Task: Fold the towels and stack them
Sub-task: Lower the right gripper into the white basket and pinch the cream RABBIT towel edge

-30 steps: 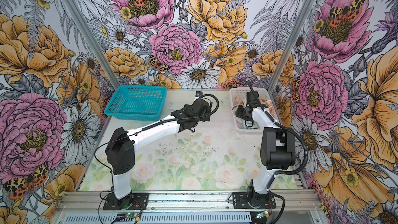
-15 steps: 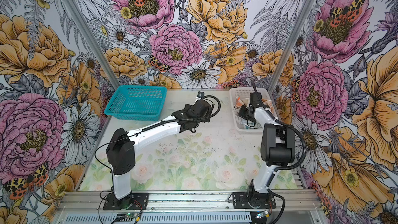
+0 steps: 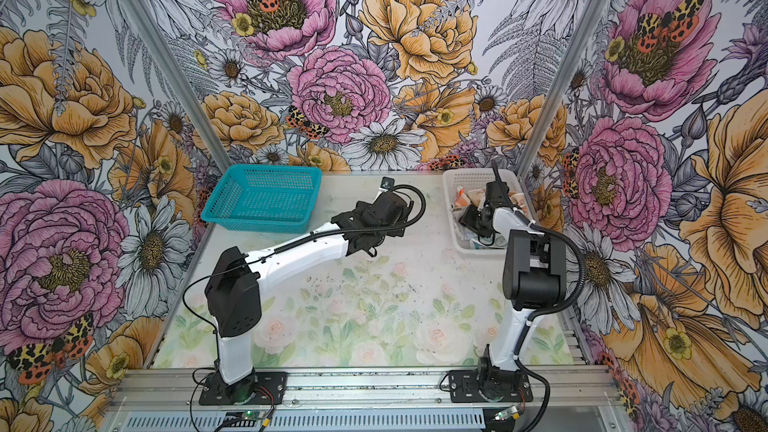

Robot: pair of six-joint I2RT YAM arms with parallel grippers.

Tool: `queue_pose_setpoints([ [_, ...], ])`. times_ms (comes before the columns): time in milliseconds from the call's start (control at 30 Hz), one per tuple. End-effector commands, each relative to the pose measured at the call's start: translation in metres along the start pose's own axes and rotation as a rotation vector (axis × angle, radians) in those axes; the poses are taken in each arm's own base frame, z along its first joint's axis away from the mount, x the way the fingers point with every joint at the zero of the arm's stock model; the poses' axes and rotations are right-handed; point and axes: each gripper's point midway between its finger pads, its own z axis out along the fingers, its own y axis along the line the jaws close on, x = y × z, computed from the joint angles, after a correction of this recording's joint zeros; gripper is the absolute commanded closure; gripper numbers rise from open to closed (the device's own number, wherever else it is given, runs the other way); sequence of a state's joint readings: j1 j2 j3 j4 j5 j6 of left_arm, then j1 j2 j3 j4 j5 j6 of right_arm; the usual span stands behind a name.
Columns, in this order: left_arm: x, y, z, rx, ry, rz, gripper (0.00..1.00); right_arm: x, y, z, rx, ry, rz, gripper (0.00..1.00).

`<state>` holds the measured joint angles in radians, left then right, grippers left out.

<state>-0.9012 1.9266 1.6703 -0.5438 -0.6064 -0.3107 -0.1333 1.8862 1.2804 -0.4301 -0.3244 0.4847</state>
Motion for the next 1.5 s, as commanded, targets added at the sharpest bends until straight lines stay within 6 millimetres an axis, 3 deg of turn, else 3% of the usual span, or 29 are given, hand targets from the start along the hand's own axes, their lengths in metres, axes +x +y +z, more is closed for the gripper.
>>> queue_pose_setpoints([
  [0, -0.004, -0.004, 0.001, 0.001, 0.0, -0.004, 0.01, -0.007, 0.017, 0.007, -0.057, -0.015, -0.002, 0.59],
  [133, -0.003, -0.004, 0.0, 0.004, 0.003, -0.007, 0.01, -0.005, 0.017, 0.014, -0.071, -0.01, 0.019, 0.78],
  [333, 0.0, -0.003, 0.0, -0.002, 0.009, -0.006, 0.01, -0.006, 0.021, 0.014, -0.09, -0.022, 0.03, 0.96],
  [567, 0.002, -0.001, -0.002, -0.002, 0.013, -0.008, 0.01, -0.014, 0.019, -0.001, -0.074, -0.064, 0.019, 1.0],
  [733, 0.002, -0.001, -0.004, 0.006, 0.014, -0.013, 0.01, -0.035, 0.017, -0.015, -0.08, -0.116, 0.042, 1.0],
  [800, 0.002, -0.001, -0.004, 0.007, 0.015, -0.016, 0.01, -0.044, 0.019, -0.023, -0.085, -0.14, 0.045, 0.94],
  [933, 0.002, 0.0, -0.006, 0.005, 0.017, -0.015, 0.01, -0.057, 0.024, -0.04, -0.083, -0.185, 0.051, 0.65],
  [1033, 0.002, 0.001, -0.006, 0.002, 0.018, -0.01, 0.01, -0.066, 0.031, -0.055, -0.093, -0.225, 0.064, 0.48],
  [1167, 0.002, 0.0, -0.006, 0.006, 0.018, -0.01, 0.01, -0.079, 0.04, -0.066, -0.11, -0.259, 0.083, 0.34],
  [1300, 0.001, -0.002, -0.006, 0.009, 0.02, -0.012, 0.01, -0.08, 0.042, -0.052, -0.1, -0.225, 0.088, 0.3],
  [1467, 0.003, 0.002, -0.009, 0.001, 0.022, -0.003, 0.01, -0.071, 0.033, -0.027, -0.065, -0.176, 0.097, 0.34],
])
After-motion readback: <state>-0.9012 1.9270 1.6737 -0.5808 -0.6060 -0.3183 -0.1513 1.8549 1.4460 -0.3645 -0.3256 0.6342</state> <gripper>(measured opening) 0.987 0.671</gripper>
